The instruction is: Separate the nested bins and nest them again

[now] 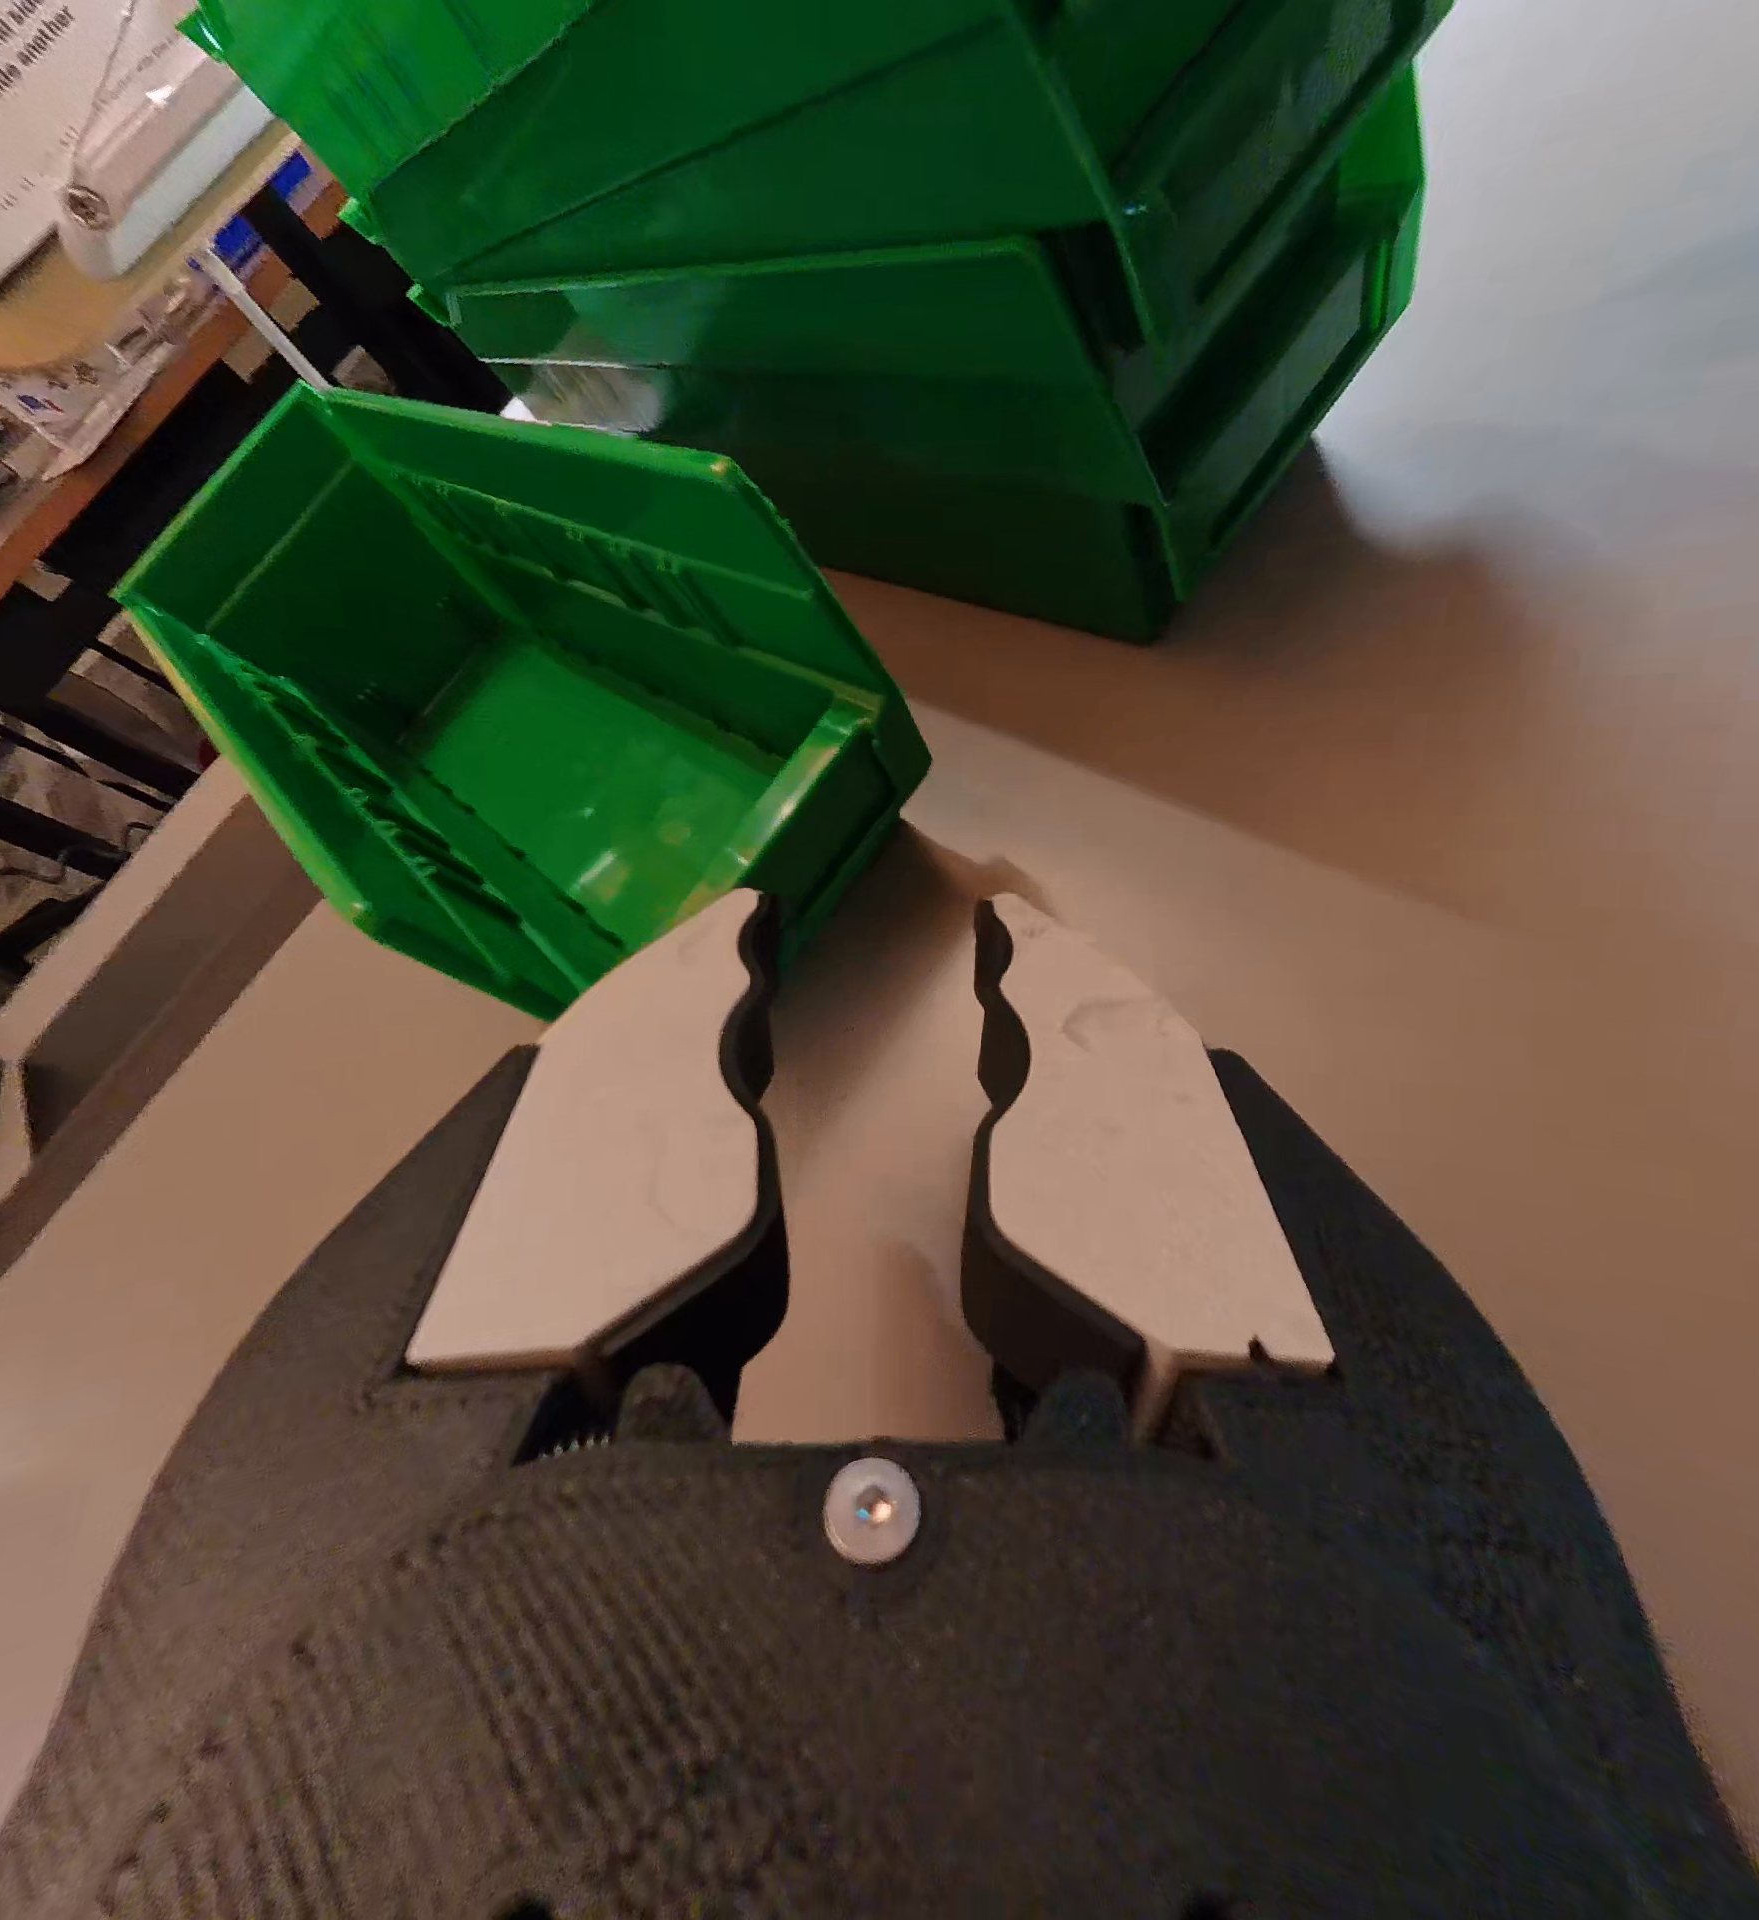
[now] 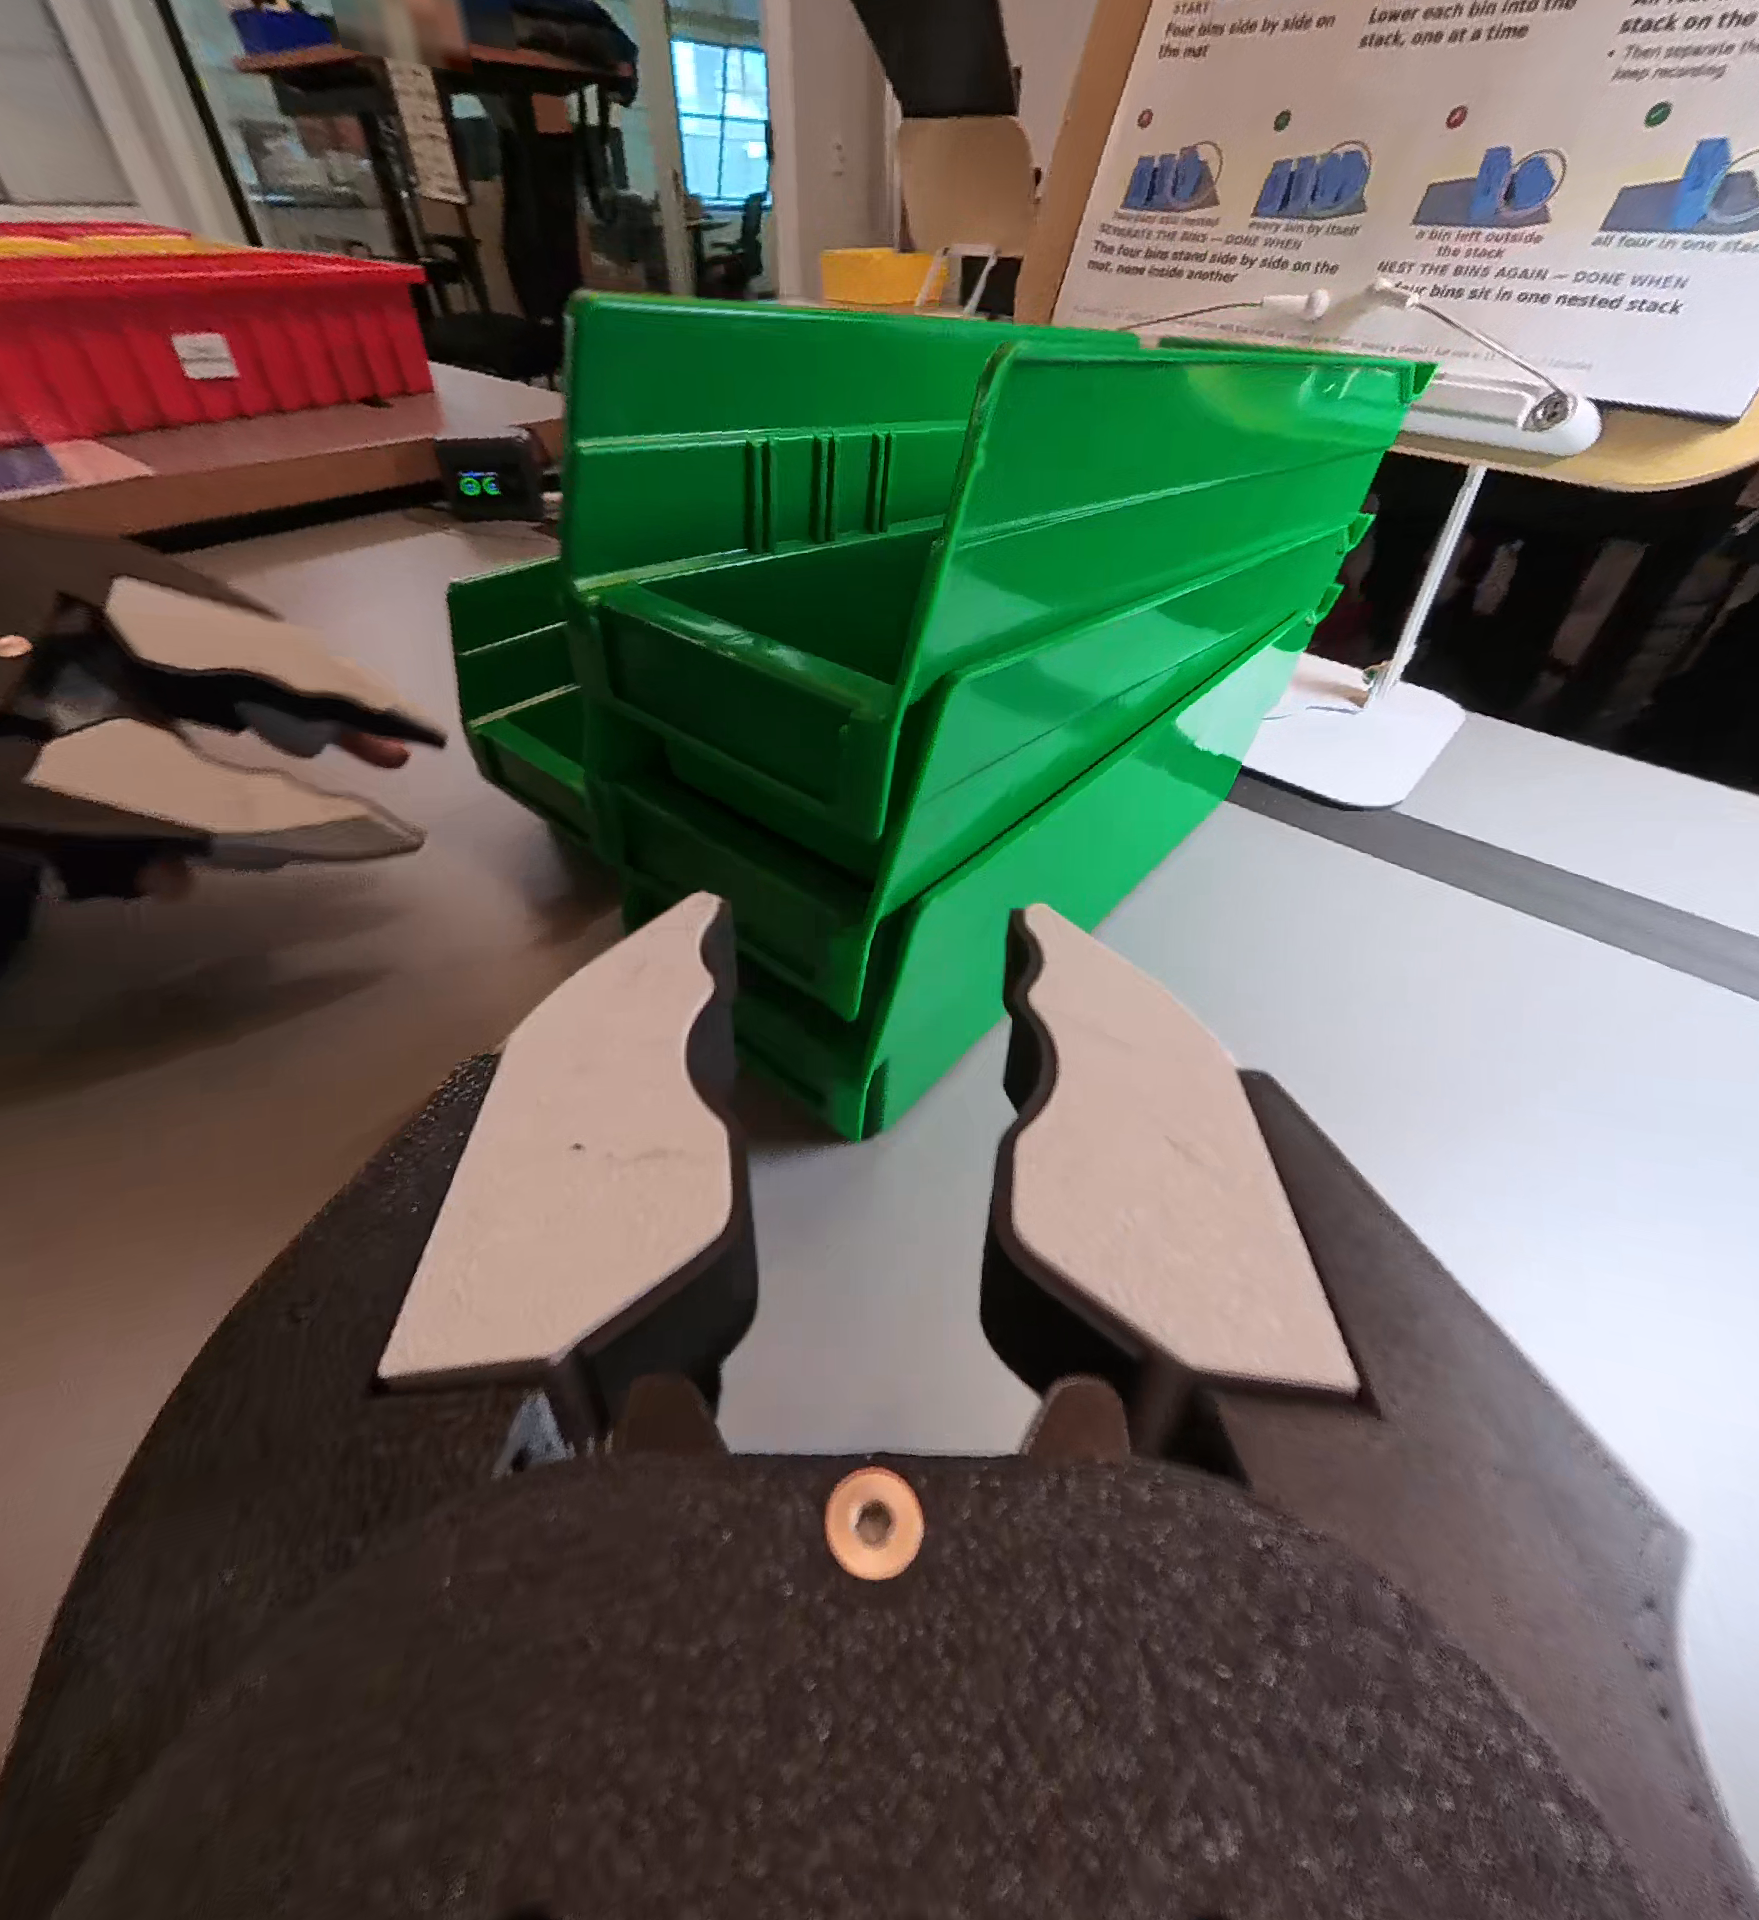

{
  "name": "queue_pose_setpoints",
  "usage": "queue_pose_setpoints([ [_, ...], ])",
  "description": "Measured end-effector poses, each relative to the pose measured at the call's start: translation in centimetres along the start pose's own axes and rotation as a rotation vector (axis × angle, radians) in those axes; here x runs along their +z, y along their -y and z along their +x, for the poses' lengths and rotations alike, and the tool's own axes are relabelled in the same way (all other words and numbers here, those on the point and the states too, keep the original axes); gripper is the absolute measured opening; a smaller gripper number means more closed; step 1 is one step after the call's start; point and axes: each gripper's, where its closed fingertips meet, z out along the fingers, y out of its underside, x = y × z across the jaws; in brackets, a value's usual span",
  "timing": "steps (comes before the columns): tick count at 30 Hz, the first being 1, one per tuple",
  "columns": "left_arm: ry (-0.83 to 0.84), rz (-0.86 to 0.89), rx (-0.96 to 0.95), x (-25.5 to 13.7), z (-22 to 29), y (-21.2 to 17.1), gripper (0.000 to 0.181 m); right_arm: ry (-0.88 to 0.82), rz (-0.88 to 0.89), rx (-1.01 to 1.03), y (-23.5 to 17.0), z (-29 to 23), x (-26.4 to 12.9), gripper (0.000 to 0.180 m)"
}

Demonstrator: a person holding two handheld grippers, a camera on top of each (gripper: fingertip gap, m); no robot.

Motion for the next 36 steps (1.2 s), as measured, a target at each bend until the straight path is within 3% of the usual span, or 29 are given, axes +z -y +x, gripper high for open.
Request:
queue_pose_setpoints([
  [4,0.026,-0.020,0.062,0.3,-1.8,0.8,0.040,0.040,-0.028,-0.021,-0.8,0.5,-3.9,0.054],
  [9,-0.093,-0.149,0.139,2.2,-1.5,0.6,0.049,0.029,-0.023,-0.046,-3.0,1.5,-7.4,0.054],
  [16,-0.184,-0.408,0.301,5.5,-1.3,-1.5,0.054,-0.033,0.067,0.001,-2.7,3.3,-8.2,0.059],
  [23,-0.072,-0.485,0.423,7.0,-2.8,-3.0,0.041,-0.083,0.052,-0.017,-3.0,4.0,-8.5,0.068],
  [25,-0.007,-0.467,0.502,6.6,-3.2,-2.7,0.030,-0.080,0.051,-0.008,-3.0,4.1,-8.5,0.068],
  [31,-0.005,-0.392,0.440,3.7,-3.4,-1.9,0.029,-0.076,0.038,-0.020,-3.4,3.9,-8.3,0.068],
  [36,0.115,-0.352,0.481,0.0,-6.1,2.0,0.029,-0.081,0.036,-0.033,-3.4,3.9,-8.1,0.067],
])
